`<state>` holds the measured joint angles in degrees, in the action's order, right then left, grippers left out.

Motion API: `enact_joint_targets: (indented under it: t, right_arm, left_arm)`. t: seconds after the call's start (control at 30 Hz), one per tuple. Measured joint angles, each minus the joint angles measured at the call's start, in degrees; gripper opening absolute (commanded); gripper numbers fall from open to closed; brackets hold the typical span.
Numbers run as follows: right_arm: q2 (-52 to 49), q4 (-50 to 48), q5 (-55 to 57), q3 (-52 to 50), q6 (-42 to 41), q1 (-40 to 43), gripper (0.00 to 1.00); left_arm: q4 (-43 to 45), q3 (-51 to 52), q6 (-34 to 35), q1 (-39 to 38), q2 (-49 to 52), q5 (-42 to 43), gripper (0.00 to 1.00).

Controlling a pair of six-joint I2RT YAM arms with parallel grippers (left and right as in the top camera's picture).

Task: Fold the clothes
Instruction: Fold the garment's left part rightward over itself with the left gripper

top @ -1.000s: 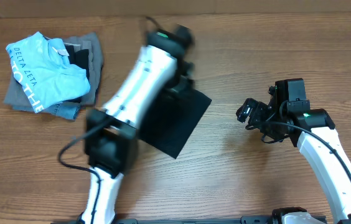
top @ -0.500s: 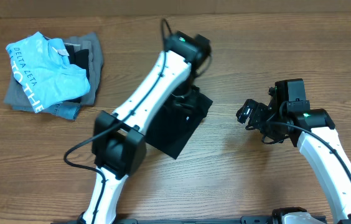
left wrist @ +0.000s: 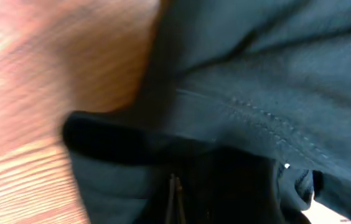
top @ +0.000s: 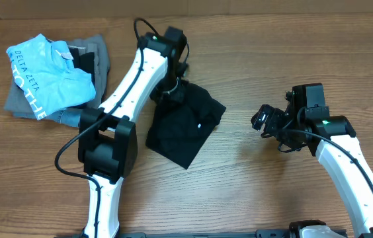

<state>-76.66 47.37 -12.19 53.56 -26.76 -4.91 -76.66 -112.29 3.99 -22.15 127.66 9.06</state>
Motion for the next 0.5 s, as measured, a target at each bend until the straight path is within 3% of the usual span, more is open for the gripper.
enact_joint_targets:
  t: [0.27,0.5]
  right_arm:
    - [0.0,0.2,0.0,0.0,0.0,0.0,1.0]
    - [0.0,0.2,0.0,0.0,0.0,0.0,1.0]
  left_arm:
    - [-13.3,4.0,-6.2,-4.7,0.0,15.9,0.04]
    - [-18.6,4.0,-6.3,-14.0,0.0,12.1,0.04]
